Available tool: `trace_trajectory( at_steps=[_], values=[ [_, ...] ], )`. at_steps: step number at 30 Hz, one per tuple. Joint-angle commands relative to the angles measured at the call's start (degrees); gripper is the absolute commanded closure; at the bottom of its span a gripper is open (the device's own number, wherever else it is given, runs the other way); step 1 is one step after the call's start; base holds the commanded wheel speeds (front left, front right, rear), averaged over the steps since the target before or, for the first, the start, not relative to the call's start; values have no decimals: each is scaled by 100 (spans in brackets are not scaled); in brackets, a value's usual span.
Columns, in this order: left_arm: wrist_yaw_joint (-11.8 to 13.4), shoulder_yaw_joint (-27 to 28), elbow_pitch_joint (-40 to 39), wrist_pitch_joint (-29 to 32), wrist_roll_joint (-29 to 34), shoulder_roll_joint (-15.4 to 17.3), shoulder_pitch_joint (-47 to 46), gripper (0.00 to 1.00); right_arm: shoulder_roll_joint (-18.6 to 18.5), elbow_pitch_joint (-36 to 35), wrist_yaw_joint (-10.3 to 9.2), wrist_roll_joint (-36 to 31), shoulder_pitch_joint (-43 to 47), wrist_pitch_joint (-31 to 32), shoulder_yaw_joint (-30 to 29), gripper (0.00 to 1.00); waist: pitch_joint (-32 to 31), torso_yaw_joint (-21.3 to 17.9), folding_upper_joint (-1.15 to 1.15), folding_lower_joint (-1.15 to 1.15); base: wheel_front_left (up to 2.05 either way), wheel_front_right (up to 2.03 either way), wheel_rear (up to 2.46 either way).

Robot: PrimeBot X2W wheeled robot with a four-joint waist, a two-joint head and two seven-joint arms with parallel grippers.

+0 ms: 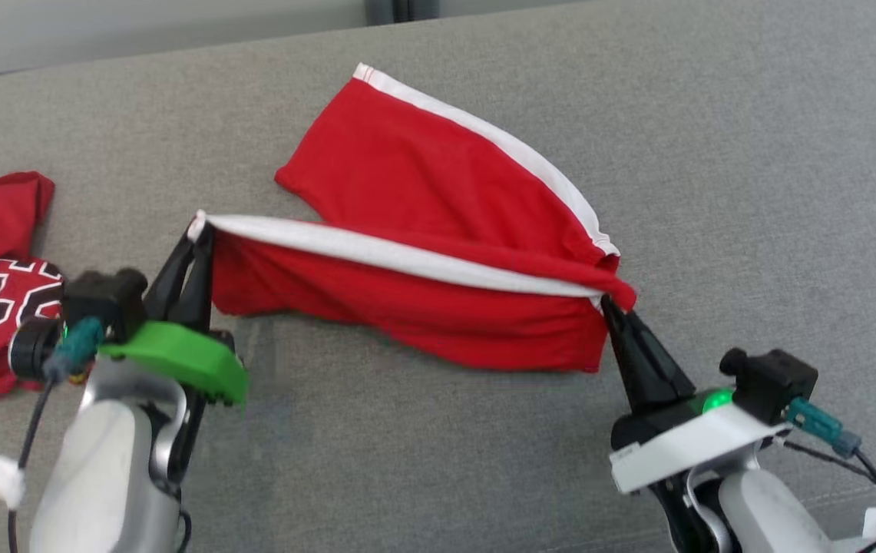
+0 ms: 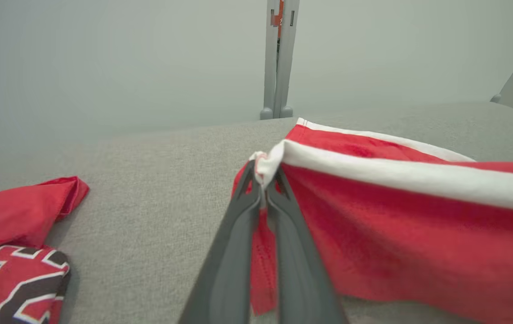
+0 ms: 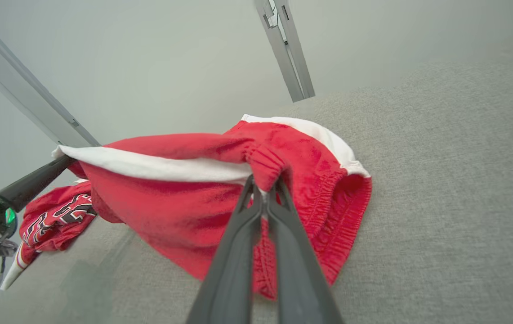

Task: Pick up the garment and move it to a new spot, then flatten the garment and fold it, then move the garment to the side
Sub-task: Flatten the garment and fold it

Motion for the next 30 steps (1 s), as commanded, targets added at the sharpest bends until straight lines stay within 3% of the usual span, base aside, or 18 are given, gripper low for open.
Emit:
trace_trajectory(
  at_steps=[1,6,11,23,24,25,26,30],
  values=[
    [-9,-91,188,219,-25,97,-389,100,32,74,-6,65,-253,-28,-67,100,521,-168,0,0,0,0,0],
    [-44,-531,1082,862,-102,290,-1885,100,170,512,-6,367,-1098,-28,-302,100,1086,-358,0,0,0,0,0],
    [-48,-908,1969,1114,-218,407,-3121,100,222,917,-6,701,-1780,-173,-271,100,1475,-651,0,0,0,0,0],
    [-38,-1405,4096,826,-375,392,-4807,100,240,1635,-6,1582,-2689,-359,292,100,1813,-1206,0,0,0,0,0],
    [-39,-1453,4236,763,-393,394,-4882,100,242,1600,-6,1588,-2704,-360,304,76,1820,-1231,0,0,0,0,0],
    [-39,-1471,4337,701,-414,399,-4935,65,243,1581,-6,1600,-2691,-360,314,51,1822,-1247,0,0,0,0,0],
    [-38,-1520,4445,614,-423,397,-4988,0,242,1567,-6,1596,-2666,-361,336,0,1820,-1262,0,0,0,0,0],
    [-38,-1558,4714,76,-514,398,-5064,0,249,1313,-5,1336,-2531,-359,215,0,1786,-1243,0,0,0,0,0]
  ],
)
